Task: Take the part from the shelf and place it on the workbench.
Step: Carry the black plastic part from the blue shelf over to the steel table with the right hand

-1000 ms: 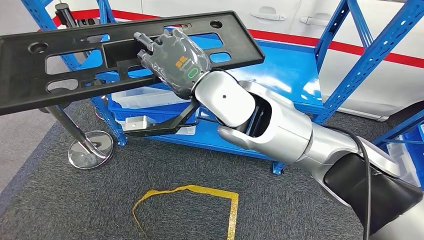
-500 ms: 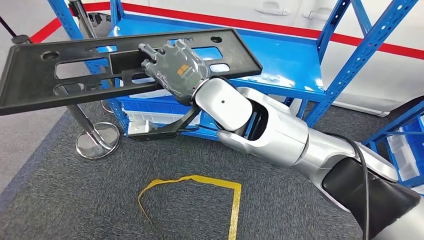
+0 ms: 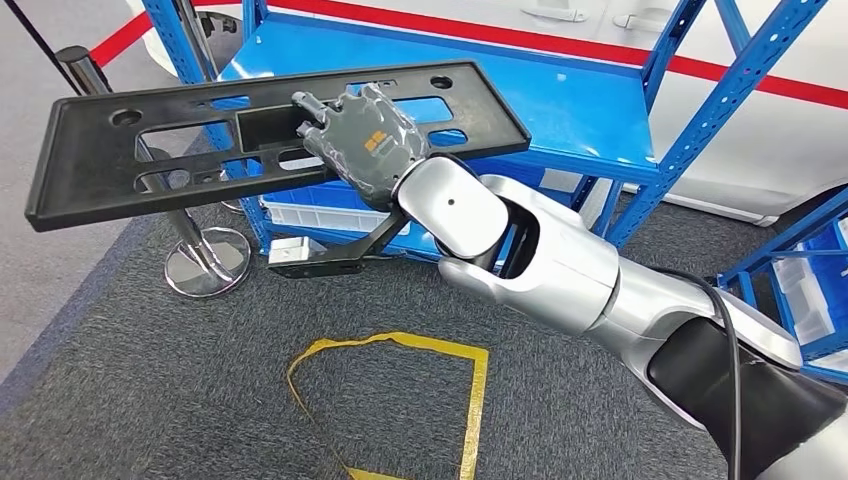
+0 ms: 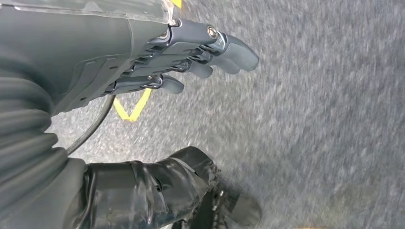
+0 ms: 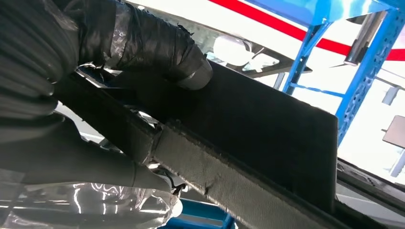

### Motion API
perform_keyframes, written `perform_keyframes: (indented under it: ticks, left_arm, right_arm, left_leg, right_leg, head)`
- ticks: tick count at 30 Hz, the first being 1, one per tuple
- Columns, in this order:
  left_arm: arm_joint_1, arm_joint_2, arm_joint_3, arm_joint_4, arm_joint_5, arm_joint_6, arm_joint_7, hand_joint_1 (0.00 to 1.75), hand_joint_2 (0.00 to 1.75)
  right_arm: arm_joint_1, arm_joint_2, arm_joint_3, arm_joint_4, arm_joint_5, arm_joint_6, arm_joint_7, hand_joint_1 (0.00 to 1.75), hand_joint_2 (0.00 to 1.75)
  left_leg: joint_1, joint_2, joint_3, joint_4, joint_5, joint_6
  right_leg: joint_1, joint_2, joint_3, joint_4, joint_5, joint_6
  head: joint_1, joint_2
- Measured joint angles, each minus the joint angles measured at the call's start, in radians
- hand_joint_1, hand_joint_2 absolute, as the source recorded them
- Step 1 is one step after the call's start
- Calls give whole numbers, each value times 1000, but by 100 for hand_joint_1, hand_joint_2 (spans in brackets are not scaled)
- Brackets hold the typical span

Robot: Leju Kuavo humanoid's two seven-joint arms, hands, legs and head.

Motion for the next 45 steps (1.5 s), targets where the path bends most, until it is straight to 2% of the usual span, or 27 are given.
perform_keyframes:
  ticks: [2, 4, 6, 8, 9, 10, 12, 13, 14, 16, 18, 19, 21, 23, 24, 25, 27, 29, 30, 32, 33, 35, 36, 39, 41, 43, 45]
  left_arm:
    - [-1, 0, 0, 0, 0, 0, -1, 0, 175]
    - [-1, 1, 0, 0, -1, -2, -2, 0, 175]
    - [1, 1, 0, 0, -1, -3, -2, 0, 175]
    - [1, 6, 0, 0, -2, -3, -2, 0, 175]
    - [1, 9, 0, 0, -2, -3, -2, 0, 175]
    - [1, 12, 0, 0, -3, -3, -3, 0, 175]
    - [1, 15, 0, 0, -4, -3, -3, 0, 175]
    - [-1, 15, 0, 0, -4, -3, -3, 0, 175]
    - [-3, 16, 0, 0, -4, -3, -4, 0, 175]
    - [-6, 16, 0, -1, -5, -4, -6, 0, 175]
    - [-4, 15, 0, -1, -6, -4, -7, 0, 175]
    - [-3, 15, 0, -1, -6, -4, -7, 0, 175]
    - [-2, 14, 0, 0, -6, -4, -7, 0, 175]
    - [-3, 14, 0, 0, -6, -4, -8, 0, 175]
    - [-3, 15, 0, 0, -6, -4, -10, 0, 175]
    - [-3, 16, 0, 0, -4, -4, -13, 0, 175]
    - [-3, 17, 0, 0, 2, -4, -22, 0, 175]
    - [-3, 13, 0, 0, 10, -5, -26, 0, 175]
    - [-3, 11, 0, 0, 13, -5, -23, 0, 175]
    - [-3, 7, 0, 0, 17, -6, -16, 0, 175]
    - [-3, 9, 0, 0, 18, -6, -14, 0, 175]
    - [-2, 10, 0, 0, 18, -5, -11, 0, 175]
    - [-1, 11, 0, 0, 18, -4, -11, 0, 175]
    - [2, 16, 0, 0, 17, -4, -12, 0, 175]
    - [3, 19, 0, 0, 17, -4, -12, 0, 175]
    - [3, 21, 0, -1, 16, -4, -12, 0, 175]
    - [1, 22, 0, -1, 16, -4, -14, 0, 175]
  right_arm:
    - [-3, 2, -1, 1, 0, 0, 0, 175, 175]
    - [-10, 7, -1, 5, 0, -2, -1, 175, 175]
    - [-15, 14, 0, 11, 0, -4, -2, 175, 175]
    - [-13, 17, 0, 15, 0, -5, -2, 175, 175]
    - [-12, 18, 0, 17, 0, -5, -3, 175, 175]
    - [-11, 19, 1, 19, 0, -5, -3, 175, 175]
    - [-9, 20, 1, 23, 0, -6, -4, 175, 175]
    - [-8, 20, 1, 24, 0, -6, -4, 175, 175]
    - [-8, 20, 0, 25, -1, -6, -4, 175, 175]
    - [-5, 21, -1, 27, -2, -7, -3, 175, 175]
    - [-3, 21, -1, 31, -2, -8, -4, 175, 175]
    - [-2, 20, 0, 32, -3, -8, -4, 175, 175]
    - [1, 19, 1, 36, -3, -9, -4, 175, 175]
    - [1, 19, 1, 37, -3, -9, -4, 175, 175]
    - [1, 19, 0, 37, -3, -9, -4, 175, 175]
    - [1, 19, 0, 38, -3, -9, -4, 175, 175]
    - [4, 19, 1, 38, -3, -8, -4, 175, 175]
    - [3, 18, 0, 40, -3, -8, -4, 175, 175]
    - [1, 19, 0, 40, -3, -8, -4, 175, 175]
    - [-7, 23, -1, 41, -5, -9, -5, 175, 175]
    - [-11, 24, -1, 41, -6, -9, -6, 175, 175]
    - [-11, 26, -1, 43, -8, -8, -6, 175, 175]
    - [-9, 26, -1, 45, -9, -8, -7, 175, 175]
    - [-7, 27, 0, 48, -11, -7, -5, 175, 175]
    - [-5, 28, 0, 51, -12, -7, -5, 175, 175]
    - [-3, 28, 0, 53, -13, -7, -5, 175, 175]
    - [-3, 28, -1, 55, -13, -8, -3, 175, 175]
  left_leg:
    - [-4, 2, 0, -8, 10, -3]
    - [-3, 3, -7, -32, 29, -7]
    - [1, 4, -30, 4, -21, -18]
    - [7, 5, -59, 123, -111, -37]
    - [13, 6, -66, 181, -127, -49]
    - [19, 7, -65, 218, -119, -61]
    - [35, 9, -23, 207, -62, -90]
    - [41, 10, 13, 163, -58, -109]
    - [44, 8, 50, 106, -68, -117]
    - [45, 2, 85, 38, -105, -98]
    - [49, -1, 71, 31, -94, -56]
    - [49, 0, 61, 31, -85, -43]
    - [47, 3, 36, 30, -61, -20]
    - [43, 4, 10, 28, -33, -8]
    - [41, 4, -5, 25, -19, -6]
    - [39, 4, -19, 21, -6, -5]
    - [32, 4, -44, 7, 23, -2]
    - [26, 4, -57, -16, 56, -2]
    - [24, 6, -58, -29, 72, -4]
    - [26, 9, -55, -61, 109, -11]
    - [25, 11, -53, -78, 128, -15]
    - [21, 12, -60, -94, 137, -20]
    - [18, 11, -70, -75, 110, -22]
    - [15, 11, -122, 112, -29, -27]
    - [14, 11, -140, 223, -36, -32]
    - [15, 13, -91, 199, 9, -38]
    - [15, 18, 4, 75, 2, -41]
  right_leg:
    - [5, -10, 25, -45, -13, -4]
    - [7, -23, 43, -114, 16, -2]
    - [-4, -31, 25, -155, 78, 4]
    - [-18, -36, -6, -155, 109, 12]
    - [-24, -37, -26, -143, 115, 21]
    - [-32, -38, -48, -128, 121, 29]
    - [-50, -38, -102, -88, 131, 45]
    - [-57, -38, -130, -66, 136, 53]
    - [-61, -38, -154, -45, 140, 62]
    - [-56, -34, -181, -27, 155, 74]
    - [-52, -30, -189, -31, 177, 80]
    - [-54, -28, -195, -28, 172, 85]
    - [-57, -23, -210, 21, 97, 94]
    - [-60, -20, -225, 141, -24, 99]
    - [-60, -19, -227, 205, -62, 99]
    - [-59, -18, -221, 250, -74, 95]
    - [-52, -16, -167, 254, -31, 77]
    - [-32, -15, -53, 135, 4, 35]
    - [-17, -16, 20, 39, -11, 15]
    - [2, -22, 111, -101, -47, 2]
    - [5, -25, 121, -137, -45, 4]
    - [-4, -30, 110, -160, -9, 15]
    - [-8, -34, 103, -169, 7, 18]
    - [-11, -38, 70, -163, 35, 27]
    - [-11, -38, 42, -150, 46, 31]
    - [-13, -38, 13, -126, 50, 34]
    - [-12, -38, -13, -99, 48, 40]
  head:
    - [1, 0]
    - [5, 0]
    - [9, 0]
    - [9, 0]
    - [9, 0]
    - [9, 0]
    - [8, 0]
    - [6, 0]
    - [5, 0]
    - [6, 0]
    - [11, 0]
    - [12, 0]
    - [15, 0]
    - [20, 0]
    - [20, 0]
    - [20, 0]
    - [21, 0]
    - [23, 0]
    - [25, 0]
    - [30, 0]
    - [33, 0]
    - [36, 0]
    - [34, 0]
    - [26, 0]
    - [22, 0]
    - [21, 0]
    - [20, 0]
